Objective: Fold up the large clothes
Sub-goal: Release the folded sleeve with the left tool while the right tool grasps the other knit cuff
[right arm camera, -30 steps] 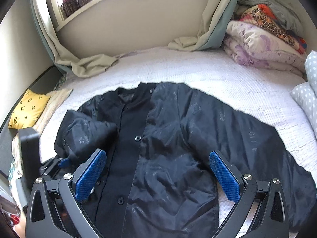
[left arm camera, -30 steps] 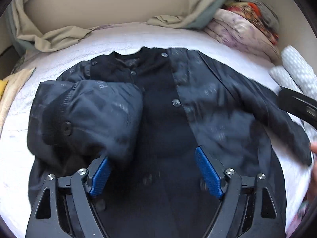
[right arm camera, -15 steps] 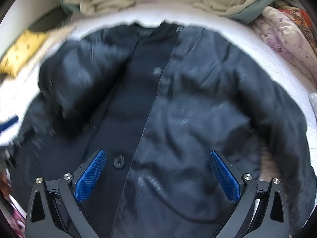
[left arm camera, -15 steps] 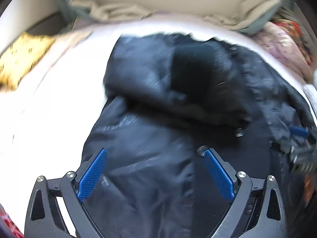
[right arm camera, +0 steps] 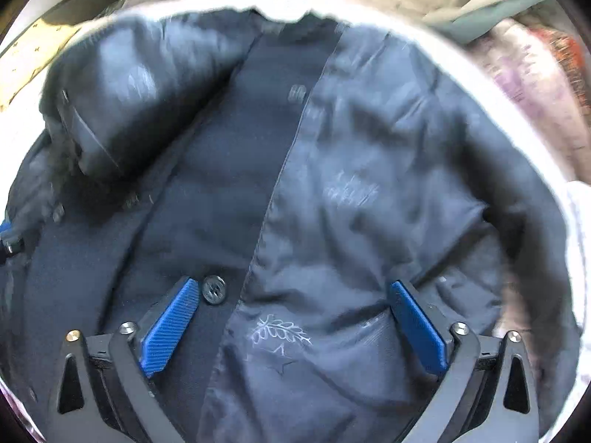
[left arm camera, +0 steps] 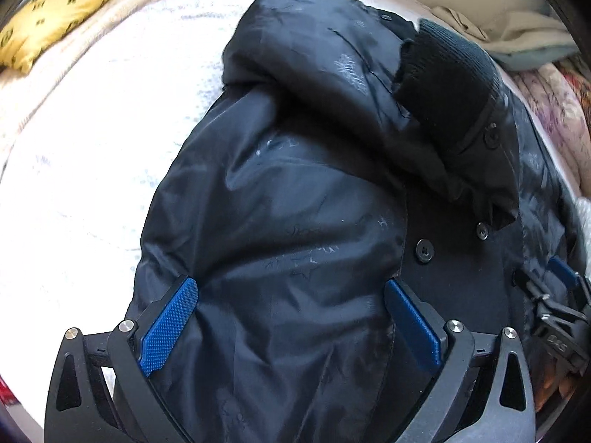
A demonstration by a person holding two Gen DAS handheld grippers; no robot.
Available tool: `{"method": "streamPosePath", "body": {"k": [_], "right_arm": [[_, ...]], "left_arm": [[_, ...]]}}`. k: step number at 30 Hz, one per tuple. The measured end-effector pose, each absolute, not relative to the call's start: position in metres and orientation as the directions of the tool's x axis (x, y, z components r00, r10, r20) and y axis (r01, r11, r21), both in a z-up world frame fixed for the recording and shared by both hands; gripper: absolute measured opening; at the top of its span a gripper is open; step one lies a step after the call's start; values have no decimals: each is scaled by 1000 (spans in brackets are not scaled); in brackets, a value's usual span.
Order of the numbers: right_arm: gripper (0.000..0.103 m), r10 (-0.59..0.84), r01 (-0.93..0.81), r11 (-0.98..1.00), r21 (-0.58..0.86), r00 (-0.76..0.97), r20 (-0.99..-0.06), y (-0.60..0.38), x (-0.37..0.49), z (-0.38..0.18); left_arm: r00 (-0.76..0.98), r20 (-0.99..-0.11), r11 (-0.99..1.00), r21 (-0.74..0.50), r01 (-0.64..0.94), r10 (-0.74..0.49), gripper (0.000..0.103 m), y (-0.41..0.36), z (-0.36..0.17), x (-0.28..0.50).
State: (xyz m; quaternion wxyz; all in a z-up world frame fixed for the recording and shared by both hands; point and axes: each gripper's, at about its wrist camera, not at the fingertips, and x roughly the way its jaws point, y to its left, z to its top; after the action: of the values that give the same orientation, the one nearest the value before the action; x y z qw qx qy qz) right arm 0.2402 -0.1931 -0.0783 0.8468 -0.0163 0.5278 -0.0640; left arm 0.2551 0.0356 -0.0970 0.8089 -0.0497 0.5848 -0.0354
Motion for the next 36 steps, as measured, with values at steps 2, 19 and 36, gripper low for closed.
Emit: {"method": "streamPosePath", "body": {"k": [2,19,36], "right_arm": [[94,-113,54,994,-99,512,-852,-176,241,-52],[63,-128,-146,956,-256,577,-807,-51,346,-51],[83,240,129,911,392,606,-758,-216,238,-18]], "left_arm": [[307,-943,989,-144,-22,-130,103,43,-98,256],[272,-934,960,-265,-91,-232,103,78,-102,256],[291,-942,977,-199,-80,-168,103,60,-99,248]]}}
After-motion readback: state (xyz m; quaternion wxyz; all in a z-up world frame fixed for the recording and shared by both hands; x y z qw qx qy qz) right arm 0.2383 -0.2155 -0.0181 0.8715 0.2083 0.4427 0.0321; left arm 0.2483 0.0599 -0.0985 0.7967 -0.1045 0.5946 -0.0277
